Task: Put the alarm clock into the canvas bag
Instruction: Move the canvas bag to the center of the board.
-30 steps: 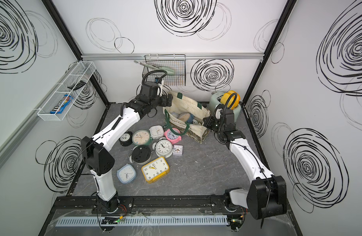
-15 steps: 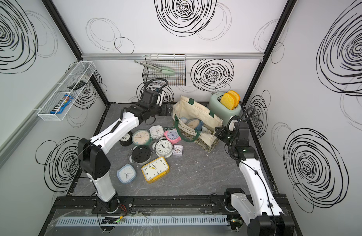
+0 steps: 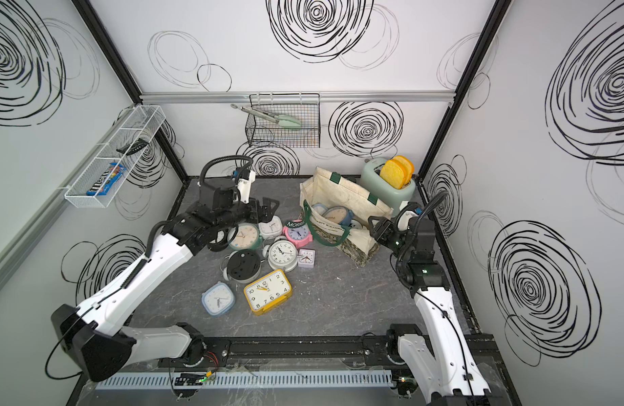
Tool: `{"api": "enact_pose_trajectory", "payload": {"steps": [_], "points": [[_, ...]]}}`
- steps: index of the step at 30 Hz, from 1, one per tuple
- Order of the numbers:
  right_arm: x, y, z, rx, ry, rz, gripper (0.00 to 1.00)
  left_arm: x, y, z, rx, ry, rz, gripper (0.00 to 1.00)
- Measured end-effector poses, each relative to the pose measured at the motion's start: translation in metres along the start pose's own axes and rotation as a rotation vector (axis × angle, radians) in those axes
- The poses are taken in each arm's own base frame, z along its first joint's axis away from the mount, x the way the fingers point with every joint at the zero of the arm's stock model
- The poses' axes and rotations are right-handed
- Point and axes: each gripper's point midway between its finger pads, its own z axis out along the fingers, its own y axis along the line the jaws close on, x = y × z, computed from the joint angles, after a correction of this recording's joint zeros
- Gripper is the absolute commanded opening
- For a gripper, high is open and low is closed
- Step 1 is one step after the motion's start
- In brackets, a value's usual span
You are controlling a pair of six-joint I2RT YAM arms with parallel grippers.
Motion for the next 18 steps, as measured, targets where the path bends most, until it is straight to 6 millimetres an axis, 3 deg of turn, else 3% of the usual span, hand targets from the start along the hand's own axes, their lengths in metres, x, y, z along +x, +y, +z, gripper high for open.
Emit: {"api": "enact_pose_trajectory", "payload": {"steps": [5, 9, 15, 18], "points": [[0.002, 0.027, -0.006, -0.059, -0.005, -0.111, 1.00, 0.049, 0.014, -0.039, -0.010, 0.038, -0.046, 0.96], [0.012, 0.058, -0.018, -0.135, -0.009, -0.215, 0.97, 0.095, 0.024, -0.054, -0.006, 0.098, -0.109, 0.96], [0.057, 0.106, -0.031, -0.268, 0.076, -0.366, 0.97, 0.168, 0.041, -0.058, -0.011, 0.212, -0.235, 0.96], [0.095, 0.123, -0.037, -0.314, 0.159, -0.441, 0.97, 0.196, 0.045, -0.054, -0.004, 0.252, -0.312, 0.98]]}}
